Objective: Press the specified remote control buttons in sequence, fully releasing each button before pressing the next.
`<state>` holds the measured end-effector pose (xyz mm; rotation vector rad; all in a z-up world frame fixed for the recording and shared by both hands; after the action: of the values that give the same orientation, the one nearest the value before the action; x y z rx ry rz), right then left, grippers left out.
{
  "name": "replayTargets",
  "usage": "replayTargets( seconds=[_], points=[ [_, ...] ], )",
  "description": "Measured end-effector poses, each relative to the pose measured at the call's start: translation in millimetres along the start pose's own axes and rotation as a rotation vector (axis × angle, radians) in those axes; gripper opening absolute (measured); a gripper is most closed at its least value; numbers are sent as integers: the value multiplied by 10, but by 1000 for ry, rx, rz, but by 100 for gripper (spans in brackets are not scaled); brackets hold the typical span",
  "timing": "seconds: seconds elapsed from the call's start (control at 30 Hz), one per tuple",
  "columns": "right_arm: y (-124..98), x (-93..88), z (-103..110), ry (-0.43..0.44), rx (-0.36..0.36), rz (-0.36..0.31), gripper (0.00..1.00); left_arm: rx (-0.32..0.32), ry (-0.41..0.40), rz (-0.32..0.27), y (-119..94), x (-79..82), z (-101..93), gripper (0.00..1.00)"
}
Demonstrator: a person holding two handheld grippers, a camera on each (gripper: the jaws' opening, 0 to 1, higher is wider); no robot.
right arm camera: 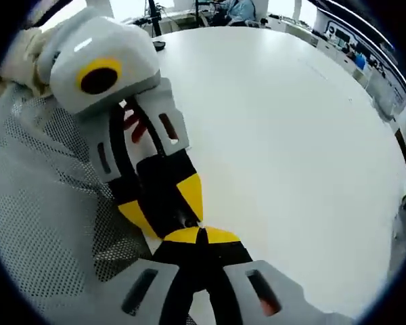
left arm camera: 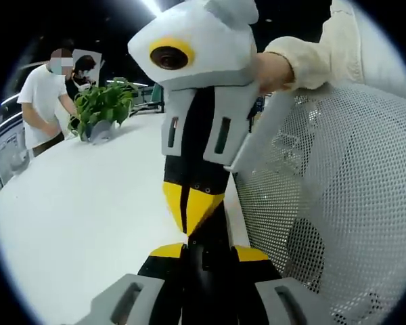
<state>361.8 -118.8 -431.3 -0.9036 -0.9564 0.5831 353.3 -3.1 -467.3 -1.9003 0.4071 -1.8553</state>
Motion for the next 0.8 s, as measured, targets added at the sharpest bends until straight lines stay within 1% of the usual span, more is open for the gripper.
replayTargets(
  seconds=[0.03, 0.13, 0.2, 0.27, 0.33, 0.37, 0.4, 0.43, 0.47, 0.5, 0.6, 0.63, 0.67, 0.7, 0.73, 0.8],
  points=[
    [-5, 7, -4, -14, -7, 2, 0, -1, -2, -1, -1, 0, 1, 27],
    [41, 47, 72, -31, 14, -3, 0, -1, 0, -1, 4, -1, 3, 27],
    [38, 55, 82, -54, -2, 9, 0, -1, 0, -1, 6, 0, -1, 27],
    [44, 65, 86, -43, -15, 18, 0, -1, -1, -2, 6, 4, -4, 27],
    [26, 72, 70, -54, -72, 70, 0, 0, -2, -3, 4, 1, -4, 27],
    [18, 81, 58, -77, -104, 121, 0, 0, -3, -3, 5, -1, -4, 27],
    [21, 85, 67, -79, -104, 141, 0, 0, -9, -4, 6, -1, -4, 27],
    [43, 106, 86, -68, -91, 132, 0, -2, -13, -5, 6, -2, -5, 27],
    [41, 108, 88, -92, -91, 142, 0, -3, -10, -6, 8, -2, -8, 27],
    [32, 98, 81, -86, -90, 135, 0, -2, -9, -6, 7, 2, -6, 27],
    [7, 36, 50, -13, -65, 47, 0, -3, -6, -5, 7, 3, -7, 27],
    [-2, 16, 40, 20, -45, 25, 0, -2, -3, -4, 7, 5, -7, 27],
    [-7, -1, 47, 81, 15, -2, 0, -3, -3, -3, 7, 5, -6, 27],
    [-13, -13, 48, 113, 23, -10, 0, -3, -3, -3, 7, 6, -5, 27],
    [-18, -9, 18, 73, 0, 1, 0, -3, -4, -3, 6, 6, -4, 27],
    [0, 12, 46, 53, -5, 14, 0, -3, -5, -4, 5, 7, -2, 27]
  ],
)
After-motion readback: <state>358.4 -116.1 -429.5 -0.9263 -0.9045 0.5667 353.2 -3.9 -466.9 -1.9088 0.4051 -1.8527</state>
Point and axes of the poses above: the point that each gripper's makers call its tool centre point, and the gripper's own axes: y roughly forward along the fingers, z roughly to its left, x roughly out of its top, the point moved 9 cm from there along -y, roughly backward along the fingers, and after that the axes turned 8 degrees about x, right-handed, at the moved point
